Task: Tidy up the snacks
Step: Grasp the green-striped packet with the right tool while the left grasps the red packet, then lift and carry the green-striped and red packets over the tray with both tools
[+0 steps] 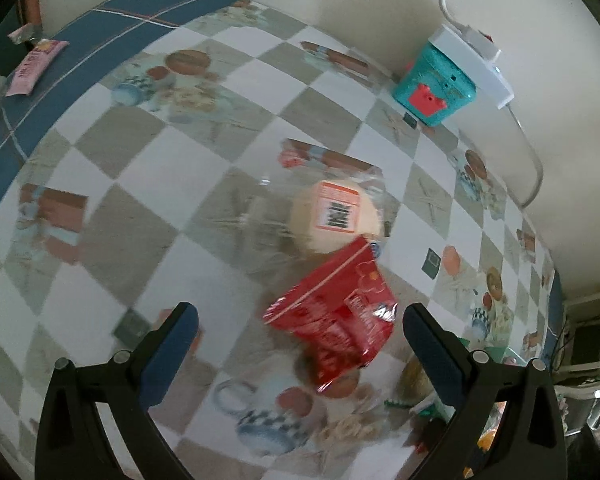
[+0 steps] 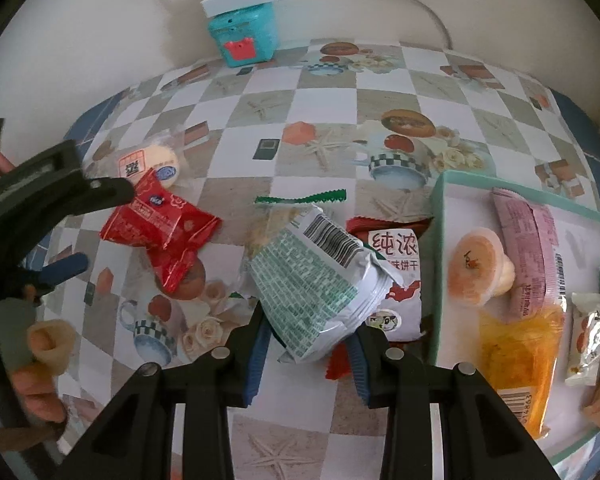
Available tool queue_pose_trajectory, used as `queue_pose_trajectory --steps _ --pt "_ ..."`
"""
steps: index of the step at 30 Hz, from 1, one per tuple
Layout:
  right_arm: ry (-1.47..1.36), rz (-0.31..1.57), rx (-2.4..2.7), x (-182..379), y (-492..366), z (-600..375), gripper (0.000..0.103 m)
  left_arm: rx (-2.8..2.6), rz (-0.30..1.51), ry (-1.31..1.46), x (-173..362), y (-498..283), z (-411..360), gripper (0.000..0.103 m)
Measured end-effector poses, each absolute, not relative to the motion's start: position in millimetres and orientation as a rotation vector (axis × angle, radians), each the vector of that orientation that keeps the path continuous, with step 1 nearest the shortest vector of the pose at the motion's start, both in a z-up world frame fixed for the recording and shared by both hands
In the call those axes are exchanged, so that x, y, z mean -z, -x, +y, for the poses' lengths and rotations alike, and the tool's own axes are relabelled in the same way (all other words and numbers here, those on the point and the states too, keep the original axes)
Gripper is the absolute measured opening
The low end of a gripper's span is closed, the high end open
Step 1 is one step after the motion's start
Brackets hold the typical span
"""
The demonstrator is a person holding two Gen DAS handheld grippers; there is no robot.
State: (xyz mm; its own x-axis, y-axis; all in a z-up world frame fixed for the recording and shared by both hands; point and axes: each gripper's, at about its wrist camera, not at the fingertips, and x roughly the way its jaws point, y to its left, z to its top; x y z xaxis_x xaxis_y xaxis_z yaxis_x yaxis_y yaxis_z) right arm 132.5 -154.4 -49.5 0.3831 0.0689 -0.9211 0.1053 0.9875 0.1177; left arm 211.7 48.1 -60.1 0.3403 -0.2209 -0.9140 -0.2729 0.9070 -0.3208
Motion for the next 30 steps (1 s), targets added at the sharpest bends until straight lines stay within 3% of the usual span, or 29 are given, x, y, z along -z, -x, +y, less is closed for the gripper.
queue_pose_trajectory --steps 8,14,17,25,27,30 --pt "-0.179 1.172 -0.005 52 -134 -157 0.039 -0.058 1.247 0.427 76 -220 27 0.101" --pt "-0.19 1.17 -0.011 53 -135 -157 0.04 -0.052 1.262 0.419 76 -219 26 0.079" --pt "-0.196 1.179 -0.011 55 -136 -158 0.04 -0.061 1.272 0.394 73 -218 28 0.077" --pt "-0.295 1.154 -0.033 54 -137 -164 0.054 -0.066 1.297 0.427 76 -213 45 0.077" --pt "-0.329 1.141 -0.037 52 -138 -166 0.061 -0.066 1.3 0.426 76 -212 47 0.077" --pt "-0.383 1.137 -0.035 53 -139 -170 0.064 -0.065 1.302 0.426 75 -211 51 0.077"
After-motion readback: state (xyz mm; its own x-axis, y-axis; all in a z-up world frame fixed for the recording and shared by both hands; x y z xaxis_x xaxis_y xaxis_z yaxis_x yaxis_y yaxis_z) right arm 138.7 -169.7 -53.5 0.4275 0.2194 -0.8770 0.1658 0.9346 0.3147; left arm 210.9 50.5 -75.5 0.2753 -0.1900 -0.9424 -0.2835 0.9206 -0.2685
